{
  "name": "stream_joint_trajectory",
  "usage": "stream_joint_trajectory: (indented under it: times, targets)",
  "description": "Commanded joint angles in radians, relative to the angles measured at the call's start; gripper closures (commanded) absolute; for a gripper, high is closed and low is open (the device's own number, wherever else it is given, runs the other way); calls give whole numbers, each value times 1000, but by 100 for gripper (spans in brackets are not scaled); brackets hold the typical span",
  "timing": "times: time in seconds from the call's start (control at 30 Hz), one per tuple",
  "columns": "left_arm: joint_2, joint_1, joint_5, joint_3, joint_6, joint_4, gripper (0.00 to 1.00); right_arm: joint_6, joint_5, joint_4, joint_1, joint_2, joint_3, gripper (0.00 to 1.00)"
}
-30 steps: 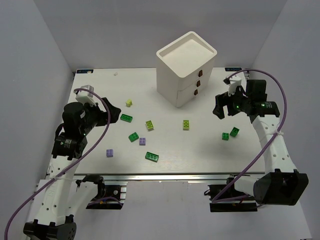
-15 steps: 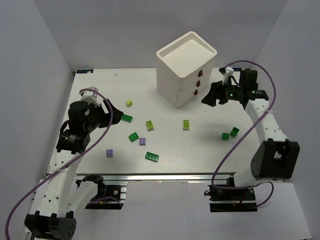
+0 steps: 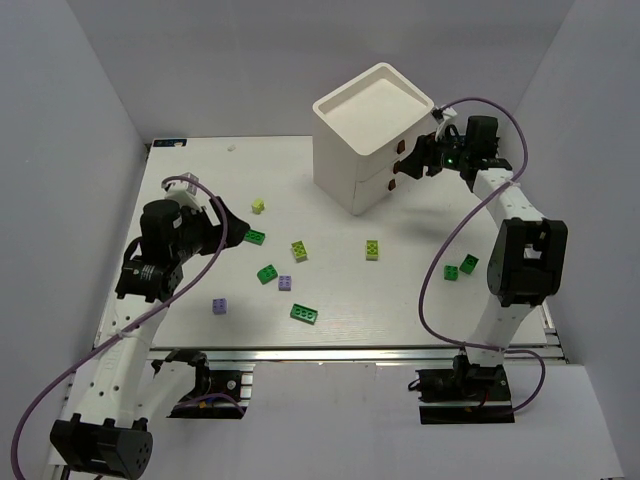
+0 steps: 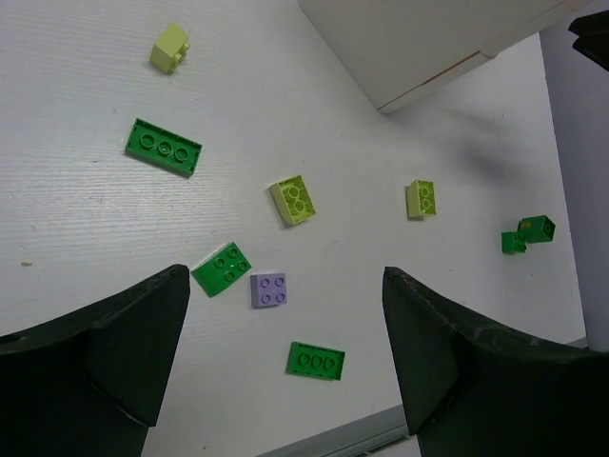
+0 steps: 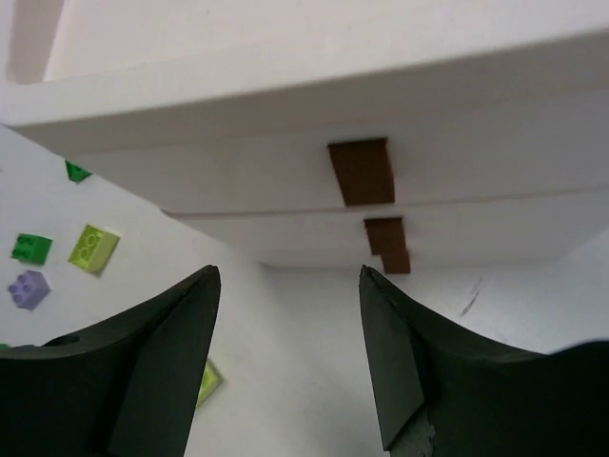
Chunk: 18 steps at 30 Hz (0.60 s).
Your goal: Sort the legos into containers by color
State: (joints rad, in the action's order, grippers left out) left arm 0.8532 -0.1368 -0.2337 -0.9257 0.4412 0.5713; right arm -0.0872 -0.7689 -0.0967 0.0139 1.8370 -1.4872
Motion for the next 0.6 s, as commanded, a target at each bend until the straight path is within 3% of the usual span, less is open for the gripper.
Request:
stream_joint_trajectory:
  times: [0.0, 0.57]
  targets:
    - [26, 3, -19, -12, 7, -19, 8, -121, -83, 40, -2, 57, -90, 34]
    - [49, 3, -29, 1, 25, -68, 7, -131, 46, 166, -2, 192, -217, 24]
